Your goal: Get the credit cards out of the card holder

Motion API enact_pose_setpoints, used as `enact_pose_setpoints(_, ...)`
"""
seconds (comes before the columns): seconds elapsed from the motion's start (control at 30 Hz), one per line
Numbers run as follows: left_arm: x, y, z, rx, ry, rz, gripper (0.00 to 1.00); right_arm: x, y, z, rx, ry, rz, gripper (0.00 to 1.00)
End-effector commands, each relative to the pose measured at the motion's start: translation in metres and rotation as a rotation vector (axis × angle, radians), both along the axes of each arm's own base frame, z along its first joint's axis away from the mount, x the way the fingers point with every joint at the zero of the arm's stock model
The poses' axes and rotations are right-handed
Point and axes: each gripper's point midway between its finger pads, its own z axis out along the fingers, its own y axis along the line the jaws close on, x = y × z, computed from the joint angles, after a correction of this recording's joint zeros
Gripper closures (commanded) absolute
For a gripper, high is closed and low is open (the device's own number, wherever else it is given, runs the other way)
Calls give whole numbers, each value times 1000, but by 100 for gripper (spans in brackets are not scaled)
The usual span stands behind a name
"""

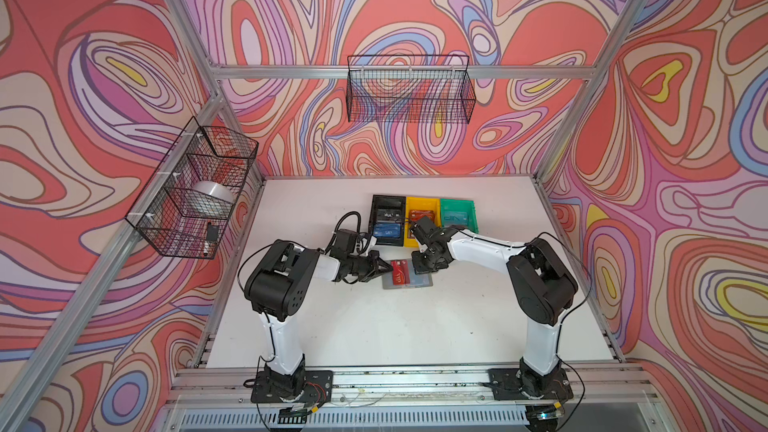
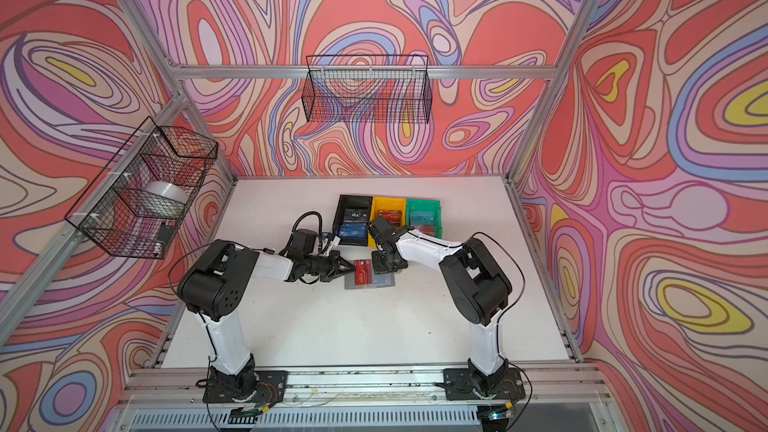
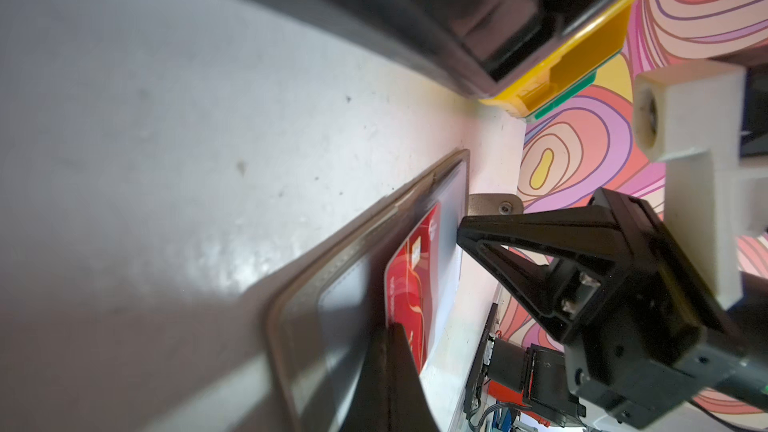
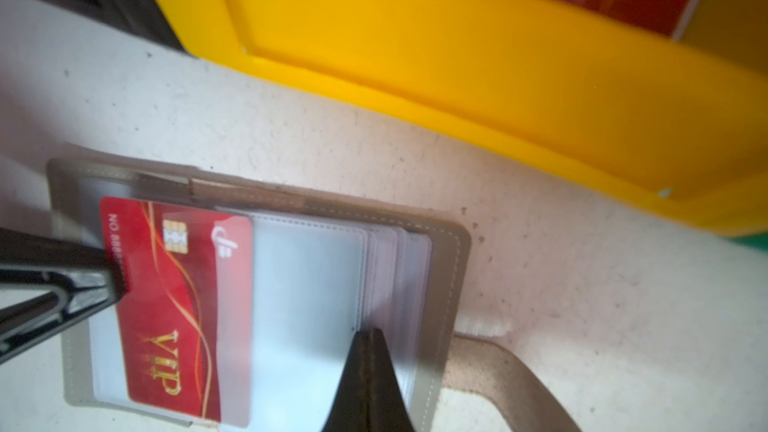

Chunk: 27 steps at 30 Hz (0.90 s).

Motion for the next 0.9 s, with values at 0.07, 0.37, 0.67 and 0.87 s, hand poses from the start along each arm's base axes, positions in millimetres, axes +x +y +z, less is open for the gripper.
enact_pose_setpoints(0.07,-5,10,8,19,6,8,100,-18,8,-6,42,79,28,100)
enact_pose_setpoints(0.37,-4,9,37,-32,-29,-16,100,-8,31,50,183,24,89,81)
enact_pose_setpoints(0.67,-7,10,56,-44,-50,-43,100,3,27,81,361,55,114,67)
enact_pose_setpoints(0.87,-8,10,74,-89,-85,-51,100,1,35,80,490,126,154,64)
